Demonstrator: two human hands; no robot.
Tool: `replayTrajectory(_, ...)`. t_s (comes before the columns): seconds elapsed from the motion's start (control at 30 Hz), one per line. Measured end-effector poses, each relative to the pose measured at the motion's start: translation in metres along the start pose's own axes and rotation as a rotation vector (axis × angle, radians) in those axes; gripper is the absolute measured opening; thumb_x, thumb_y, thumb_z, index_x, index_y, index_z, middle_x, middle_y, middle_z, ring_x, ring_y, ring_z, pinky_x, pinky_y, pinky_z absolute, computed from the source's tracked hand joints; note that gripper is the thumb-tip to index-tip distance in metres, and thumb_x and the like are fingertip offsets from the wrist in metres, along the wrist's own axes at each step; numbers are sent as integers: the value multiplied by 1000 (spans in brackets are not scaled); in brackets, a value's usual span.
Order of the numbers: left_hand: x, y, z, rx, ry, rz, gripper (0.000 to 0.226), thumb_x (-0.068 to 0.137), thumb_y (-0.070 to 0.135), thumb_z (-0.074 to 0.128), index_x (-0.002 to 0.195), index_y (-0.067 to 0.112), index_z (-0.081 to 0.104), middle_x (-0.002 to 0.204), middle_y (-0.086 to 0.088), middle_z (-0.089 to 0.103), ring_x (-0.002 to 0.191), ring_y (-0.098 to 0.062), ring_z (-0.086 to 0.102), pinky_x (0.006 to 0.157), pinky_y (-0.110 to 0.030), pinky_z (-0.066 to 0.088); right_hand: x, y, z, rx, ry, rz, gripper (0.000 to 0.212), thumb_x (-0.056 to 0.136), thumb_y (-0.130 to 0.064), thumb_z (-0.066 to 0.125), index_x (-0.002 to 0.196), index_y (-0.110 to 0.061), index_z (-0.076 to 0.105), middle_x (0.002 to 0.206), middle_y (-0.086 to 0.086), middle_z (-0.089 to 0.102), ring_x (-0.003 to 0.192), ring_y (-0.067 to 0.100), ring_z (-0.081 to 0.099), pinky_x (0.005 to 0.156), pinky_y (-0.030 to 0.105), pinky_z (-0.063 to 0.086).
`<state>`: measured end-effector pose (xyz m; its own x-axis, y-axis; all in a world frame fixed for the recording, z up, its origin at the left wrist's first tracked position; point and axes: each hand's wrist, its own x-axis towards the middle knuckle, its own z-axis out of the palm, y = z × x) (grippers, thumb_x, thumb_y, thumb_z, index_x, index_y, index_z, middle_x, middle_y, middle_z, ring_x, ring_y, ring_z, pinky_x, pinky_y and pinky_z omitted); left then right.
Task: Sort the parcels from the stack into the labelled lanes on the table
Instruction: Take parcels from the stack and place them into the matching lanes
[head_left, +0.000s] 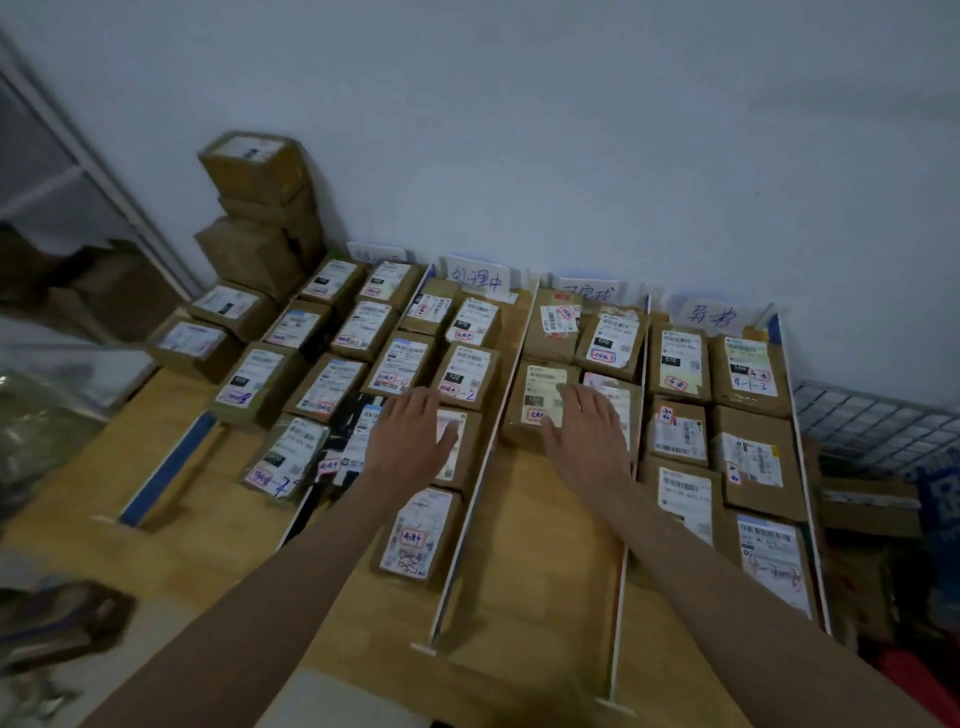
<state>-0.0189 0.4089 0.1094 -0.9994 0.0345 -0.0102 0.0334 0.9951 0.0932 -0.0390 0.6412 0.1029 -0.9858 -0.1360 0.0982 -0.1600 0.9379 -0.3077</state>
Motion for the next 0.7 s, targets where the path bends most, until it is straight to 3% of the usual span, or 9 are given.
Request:
replayTrajectory(0.37, -74, -118, -53, 46, 104, -166, 55, 102, 46, 35, 144, 10, 41, 147, -8, 45, 136, -25, 40, 115, -39, 30, -9, -131, 6, 5, -2, -222, 49, 103, -37, 40, 142, -8, 43, 142, 9, 48, 135, 26, 41, 116, 40, 32)
replayTrajectory(0.53, -93, -183, -65, 85, 98, -172, 61, 101, 48, 19, 141, 8, 42, 145, -10, 44, 136, -26, 39, 115, -40, 28, -9, -202, 21, -30, 21, -251, 50, 103, -38, 39, 144, -9, 42, 144, 9, 48, 136, 24, 41, 117, 38, 30)
replayTrajectory(0.7, -109, -260, -72, 56, 150, -155, 61, 98, 49, 30, 133, 5, 52, 133, -11, 56, 125, -27, 51, 110, -40, 37, -15, -277, 48, -44, 18, -261, 50, 103, -38, 39, 143, -8, 44, 142, 9, 49, 135, 25, 43, 116, 39, 32)
